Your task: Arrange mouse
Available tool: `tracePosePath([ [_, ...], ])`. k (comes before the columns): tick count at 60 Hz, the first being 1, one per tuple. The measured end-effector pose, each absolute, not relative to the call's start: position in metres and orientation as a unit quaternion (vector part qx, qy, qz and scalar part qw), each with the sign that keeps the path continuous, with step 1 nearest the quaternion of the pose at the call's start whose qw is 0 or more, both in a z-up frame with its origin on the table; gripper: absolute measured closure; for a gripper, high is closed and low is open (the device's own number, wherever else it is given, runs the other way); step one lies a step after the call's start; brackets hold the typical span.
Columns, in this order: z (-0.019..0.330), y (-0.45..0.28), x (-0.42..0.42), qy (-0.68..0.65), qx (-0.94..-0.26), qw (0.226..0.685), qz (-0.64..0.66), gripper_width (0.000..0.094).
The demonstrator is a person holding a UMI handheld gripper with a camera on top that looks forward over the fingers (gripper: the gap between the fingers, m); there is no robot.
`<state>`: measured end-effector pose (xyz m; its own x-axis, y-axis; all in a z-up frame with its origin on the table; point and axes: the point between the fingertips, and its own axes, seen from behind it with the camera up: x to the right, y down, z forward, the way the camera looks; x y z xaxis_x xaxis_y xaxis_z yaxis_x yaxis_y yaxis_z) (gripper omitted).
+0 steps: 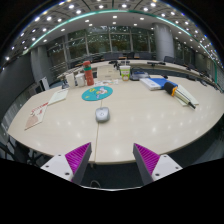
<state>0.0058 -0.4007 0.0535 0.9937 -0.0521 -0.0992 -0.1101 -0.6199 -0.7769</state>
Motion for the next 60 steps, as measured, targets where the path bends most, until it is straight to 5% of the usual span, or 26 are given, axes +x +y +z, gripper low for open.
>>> tracePosePath([
  [19,0.007,-0.222,-0.031,0.023,-0.892,0.451,-0.002,0.0114],
  [29,-0.015,-0.179,-0.031,0.005,-0.899,0.437,-0.016,0.0321],
  [32,-0.014,-0.170,-0.030,-0.005,-0.896,0.443,-0.021,0.0448],
  [52,-0.011,-0.164,-0.030,0.001,-0.908,0.418,-0.035,0.0568],
  [60,0.046,-0.147,-0.031,0.000,-0.892,0.450,-0.048,0.0569],
])
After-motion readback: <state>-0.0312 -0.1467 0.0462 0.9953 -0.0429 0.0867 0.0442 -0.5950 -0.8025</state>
